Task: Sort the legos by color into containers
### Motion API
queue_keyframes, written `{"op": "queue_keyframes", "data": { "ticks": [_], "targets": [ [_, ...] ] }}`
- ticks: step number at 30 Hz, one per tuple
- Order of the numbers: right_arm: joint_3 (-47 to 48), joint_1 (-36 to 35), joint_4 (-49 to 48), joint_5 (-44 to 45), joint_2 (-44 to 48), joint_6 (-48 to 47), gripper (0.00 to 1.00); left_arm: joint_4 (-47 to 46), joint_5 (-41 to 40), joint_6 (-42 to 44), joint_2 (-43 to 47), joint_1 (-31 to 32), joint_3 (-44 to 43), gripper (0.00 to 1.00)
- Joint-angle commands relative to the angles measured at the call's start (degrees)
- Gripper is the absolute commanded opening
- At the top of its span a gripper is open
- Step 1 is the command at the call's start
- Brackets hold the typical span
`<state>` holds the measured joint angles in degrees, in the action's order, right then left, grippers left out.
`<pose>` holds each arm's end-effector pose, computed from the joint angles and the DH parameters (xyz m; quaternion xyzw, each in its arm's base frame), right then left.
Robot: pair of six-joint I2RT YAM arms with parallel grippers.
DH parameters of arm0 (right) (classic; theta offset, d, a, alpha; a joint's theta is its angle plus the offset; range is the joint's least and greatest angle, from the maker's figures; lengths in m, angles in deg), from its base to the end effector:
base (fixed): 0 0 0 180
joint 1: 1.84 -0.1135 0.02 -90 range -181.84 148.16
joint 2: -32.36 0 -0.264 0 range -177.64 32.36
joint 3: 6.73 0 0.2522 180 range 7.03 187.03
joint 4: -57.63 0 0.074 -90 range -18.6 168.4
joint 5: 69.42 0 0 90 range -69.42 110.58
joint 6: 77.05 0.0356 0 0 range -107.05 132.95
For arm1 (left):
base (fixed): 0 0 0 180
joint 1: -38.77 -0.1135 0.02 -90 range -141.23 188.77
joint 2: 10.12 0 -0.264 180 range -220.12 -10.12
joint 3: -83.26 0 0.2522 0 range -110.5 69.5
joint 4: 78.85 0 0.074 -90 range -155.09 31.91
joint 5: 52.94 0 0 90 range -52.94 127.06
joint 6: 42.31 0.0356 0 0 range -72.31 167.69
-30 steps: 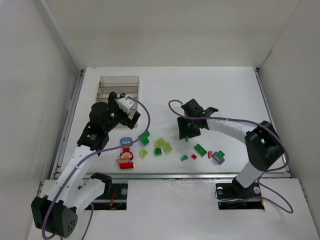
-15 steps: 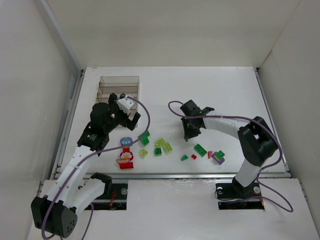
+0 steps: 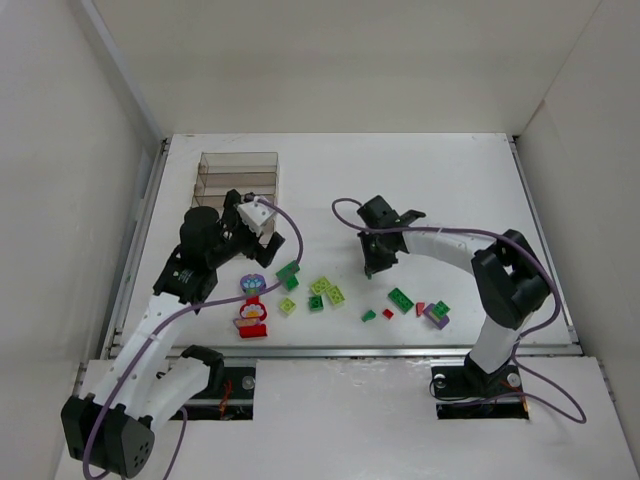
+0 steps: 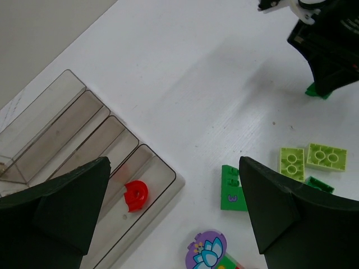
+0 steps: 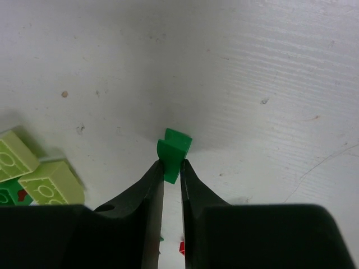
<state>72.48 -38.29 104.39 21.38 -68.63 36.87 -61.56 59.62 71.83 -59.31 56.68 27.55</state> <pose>0.2775 0.2043 0.1771 -0.1059 0.9768 0.0877 0.1644 0.1890 -0.0754 0.3220 0.3875 0.6604 -0.1165 0.6326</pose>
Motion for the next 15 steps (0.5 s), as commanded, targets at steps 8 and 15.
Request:
{"op": "queue_keyframes", "data": {
  "ticks": [8, 15],
  "targets": [
    [19.6, -0.3, -4.0, -22.4, 10.3, -6.3, 0.00, -4.3, 22.8, 15.6, 1.3, 0.2, 0.2, 1.00],
    [23.1, -1.4, -12.1, -34.8, 11.4, -1.9, 0.00, -13.2, 27.3, 16.4, -3.6, 3.1, -3.7, 1.00]
  ]
}}
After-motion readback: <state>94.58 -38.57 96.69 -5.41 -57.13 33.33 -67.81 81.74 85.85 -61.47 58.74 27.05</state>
